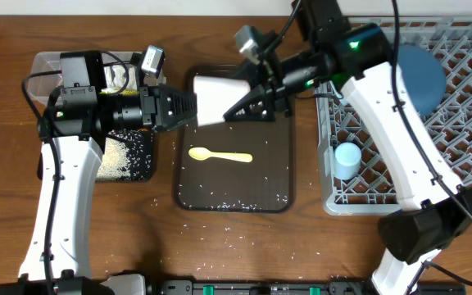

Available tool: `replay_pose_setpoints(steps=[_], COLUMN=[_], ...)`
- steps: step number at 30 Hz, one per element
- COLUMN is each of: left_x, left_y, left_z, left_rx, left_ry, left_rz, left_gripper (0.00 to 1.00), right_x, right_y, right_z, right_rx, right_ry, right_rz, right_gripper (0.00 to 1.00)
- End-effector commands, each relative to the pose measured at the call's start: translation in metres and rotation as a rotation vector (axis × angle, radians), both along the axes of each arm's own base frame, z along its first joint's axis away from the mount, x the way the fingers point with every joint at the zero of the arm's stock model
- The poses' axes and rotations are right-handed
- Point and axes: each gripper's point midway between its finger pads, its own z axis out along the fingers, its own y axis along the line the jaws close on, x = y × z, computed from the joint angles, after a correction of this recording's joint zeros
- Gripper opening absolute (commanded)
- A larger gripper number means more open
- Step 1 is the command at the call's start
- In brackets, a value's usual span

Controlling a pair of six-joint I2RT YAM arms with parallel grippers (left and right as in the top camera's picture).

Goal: Sort waste into correct bins and load items into the dishwasher rack
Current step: 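Place pink cup upside down in dish rack with right gripper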

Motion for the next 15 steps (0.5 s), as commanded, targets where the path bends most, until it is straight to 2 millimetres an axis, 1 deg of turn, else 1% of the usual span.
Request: replay_pose_setpoints(steps=[1, 3, 4, 5, 6, 7, 9, 10, 12, 13, 15], left_x=[0.010, 0.021, 0.028, 0.035, 0.042, 0.047, 0.055, 0.058, 0.060, 0.061, 0.060], left_y=[0.003, 0.009, 0.014, 0.020, 0.028, 0.036, 0.052, 0.060, 0.073, 0.078, 0.084], left_z=[-0.006, -0.021, -0.031, -0.042, -0.054, -0.066, -0.087, -0.097, -0.112, -0.117, -0.123], left_rx=[0.077, 0.163, 0.227, 0.290, 0.366, 0.434, 0.568, 0.637, 0.748, 0.797, 0.865], left_ry=[-0.022, -0.015, -0.005, 0.005, 0.018, 0.030, 0.055, 0.069, 0.085, 0.091, 0.095], left_rz=[0.057, 0.124, 0.173, 0.222, 0.277, 0.323, 0.408, 0.447, 0.503, 0.525, 0.550], left_gripper=[0.46, 0.46, 0.46, 0.47, 0.46, 0.47, 0.47, 0.47, 0.47, 0.47, 0.47], right_x=[0.035, 0.054, 0.062, 0.067, 0.069, 0.069, 0.063, 0.057, 0.041, 0.032, 0.022], right_y=[-0.036, -0.067, -0.087, -0.109, -0.129, -0.154, -0.203, -0.228, -0.270, -0.287, -0.311], right_z=[-0.009, -0.026, -0.035, -0.043, -0.049, -0.055, -0.065, -0.070, -0.080, -0.083, -0.091], right_rx=[-0.119, -0.267, -0.359, -0.447, -0.519, -0.602, -0.755, -0.839, -0.990, -1.060, -1.161], right_ry=[0.120, 0.172, 0.201, 0.231, 0.259, 0.293, 0.368, 0.406, 0.484, 0.521, 0.575], right_rz=[-0.199, -0.378, -0.487, -0.593, -0.686, -0.792, -0.993, -1.087, -1.243, -1.307, -1.402], right_gripper=[0.46, 0.45, 0.45, 0.45, 0.45, 0.47, 0.47, 0.48, 0.48, 0.49, 0.49])
